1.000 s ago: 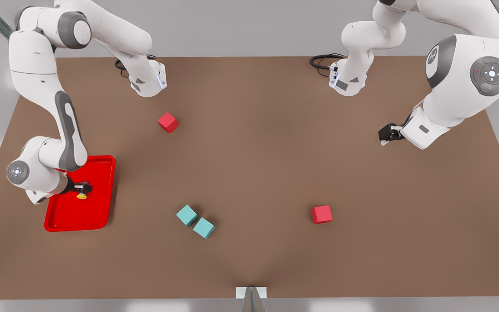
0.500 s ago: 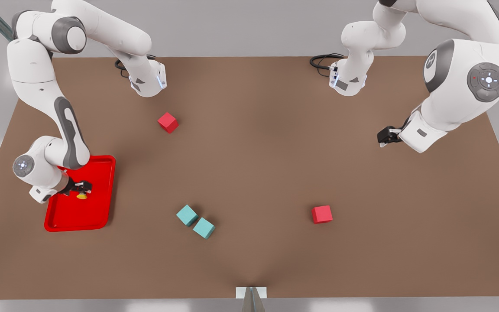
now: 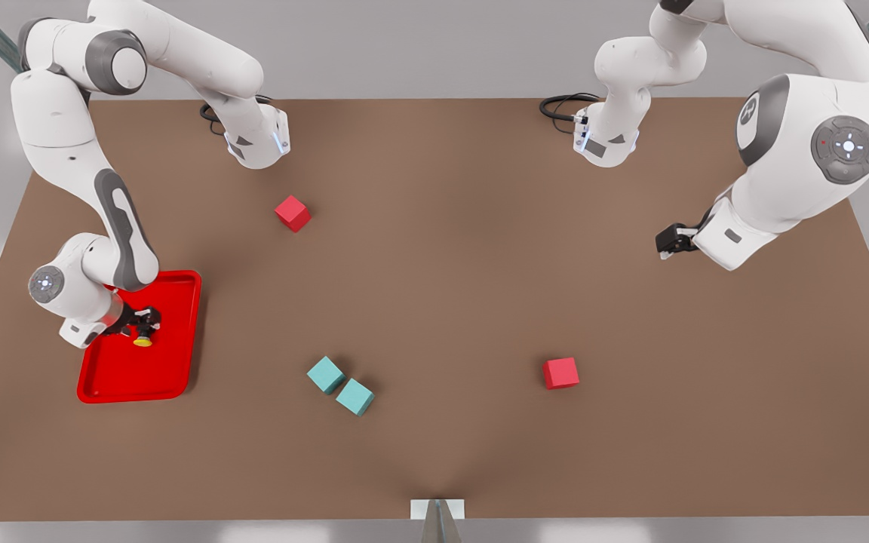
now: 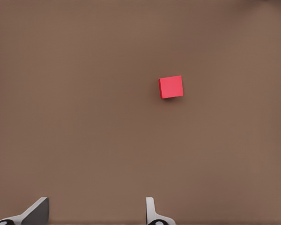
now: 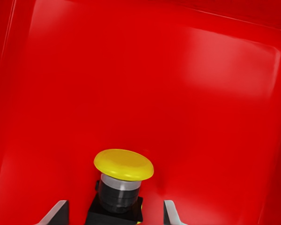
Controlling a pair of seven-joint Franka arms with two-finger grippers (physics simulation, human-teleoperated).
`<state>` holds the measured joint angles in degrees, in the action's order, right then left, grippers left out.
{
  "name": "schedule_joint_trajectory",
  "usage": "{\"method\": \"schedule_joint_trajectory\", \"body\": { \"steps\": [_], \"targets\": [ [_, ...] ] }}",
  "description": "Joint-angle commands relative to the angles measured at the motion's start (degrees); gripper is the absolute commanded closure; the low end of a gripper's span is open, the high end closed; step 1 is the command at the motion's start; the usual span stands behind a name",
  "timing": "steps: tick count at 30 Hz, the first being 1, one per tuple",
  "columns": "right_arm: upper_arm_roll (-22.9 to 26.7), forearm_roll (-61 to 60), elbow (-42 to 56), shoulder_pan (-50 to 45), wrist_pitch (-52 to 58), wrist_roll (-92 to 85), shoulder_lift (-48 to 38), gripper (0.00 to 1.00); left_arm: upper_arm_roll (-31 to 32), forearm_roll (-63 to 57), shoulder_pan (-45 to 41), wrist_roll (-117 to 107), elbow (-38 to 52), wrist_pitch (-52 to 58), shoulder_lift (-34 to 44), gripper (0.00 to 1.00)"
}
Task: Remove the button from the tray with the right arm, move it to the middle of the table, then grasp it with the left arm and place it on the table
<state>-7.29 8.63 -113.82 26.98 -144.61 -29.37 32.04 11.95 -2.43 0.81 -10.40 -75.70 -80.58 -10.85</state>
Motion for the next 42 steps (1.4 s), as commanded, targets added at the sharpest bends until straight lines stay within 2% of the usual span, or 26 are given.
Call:
{"method": "schedule_joint_trajectory", "body": {
  "steps": [1, 7, 9, 10, 11, 13, 17, 24, 26, 30, 33, 35, 37, 40, 42],
  "targets": [
    [-0.01, -0.11, -0.08, -0.09, -0.15, -6.32, 0.04, 0.19, 0.00, -0.03, -0.02, -0.06, 0.03, -0.01, 0.04, 0.00],
    [-0.01, -0.11, -0.08, 0.18, -0.15, -6.23, 0.83, 0.19, 0.00, -0.03, -0.02, -0.06, 0.03, -0.10, -0.14, 0.00],
    [-0.01, -0.11, -0.08, 0.09, -0.15, -6.23, 0.74, 0.28, 0.00, -0.03, -0.02, -0.06, 0.03, -0.10, -0.14, 0.00],
    [-0.01, -0.11, 0.01, 0.09, -0.15, -6.23, 0.83, 0.37, 0.00, -0.03, -0.02, -0.06, 0.03, -0.10, -0.14, 0.00],
    [-0.01, -0.11, 0.01, 0.09, -0.15, -6.32, 0.74, 0.54, 0.00, -0.03, -0.02, -0.06, 0.03, -0.10, -0.32, 0.00],
    [-0.01, -0.11, 0.01, 0.00, -0.15, -6.40, 0.83, 0.60, 0.00, -0.03, -0.02, -0.06, 0.03, -0.10, -0.32, 0.00],
    [-0.53, -0.11, 0.62, -0.79, 0.47, -6.58, 0.04, 0.61, 0.00, -0.03, -0.02, -0.06, 0.03, -0.10, -0.32, 0.00],
    [-14.68, -0.29, 4.14, -0.70, 10.48, 9.32, -5.41, 0.61, 0.00, -0.03, -0.02, -0.06, 0.03, -0.10, -0.32, 0.00],
    [-20.48, -0.20, 5.28, -0.79, 12.95, 16.35, -6.03, 0.61, 0.00, -0.03, -0.02, -0.06, 0.03, -0.10, -0.40, 0.00],
    [-28.83, -0.20, 8.79, -9.49, 22.35, 37.27, -7.61, 0.61, 0.00, -0.12, -0.02, -0.06, 0.03, -0.10, -0.40, 0.00],
    [-28.66, -0.11, 15.38, -19.23, 23.58, 49.22, -7.08, 0.61, 0.00, -0.12, -0.02, -0.15, 0.03, -0.01, -0.32, 0.00],
    [-28.04, 0.07, 20.22, -25.66, 23.58, 55.73, -3.75, 0.61, 0.00, -0.03, -0.02, -0.15, 0.03, -0.10, -0.40, 0.00],
    [-21.98, -0.20, 25.93, -34.62, 23.58, 59.69, 0.03, 0.61, 0.00, -0.03, -0.02, -0.15, 0.03, -0.01, -0.40, 0.00],
    [-16.53, -0.20, 34.19, -44.47, 23.58, 66.63, 6.10, 0.61, 0.00, -0.03, -0.02, -0.15, 0.03, -0.10, -0.67, 0.00],
    [-9.94, -5.11, 39.38, -50.97, 24.02, 70.14, 8.82, 0.61, 0.00, -0.03, -0.02, -0.15, 0.03, -0.10, -0.76, 0.00]
  ]
}}
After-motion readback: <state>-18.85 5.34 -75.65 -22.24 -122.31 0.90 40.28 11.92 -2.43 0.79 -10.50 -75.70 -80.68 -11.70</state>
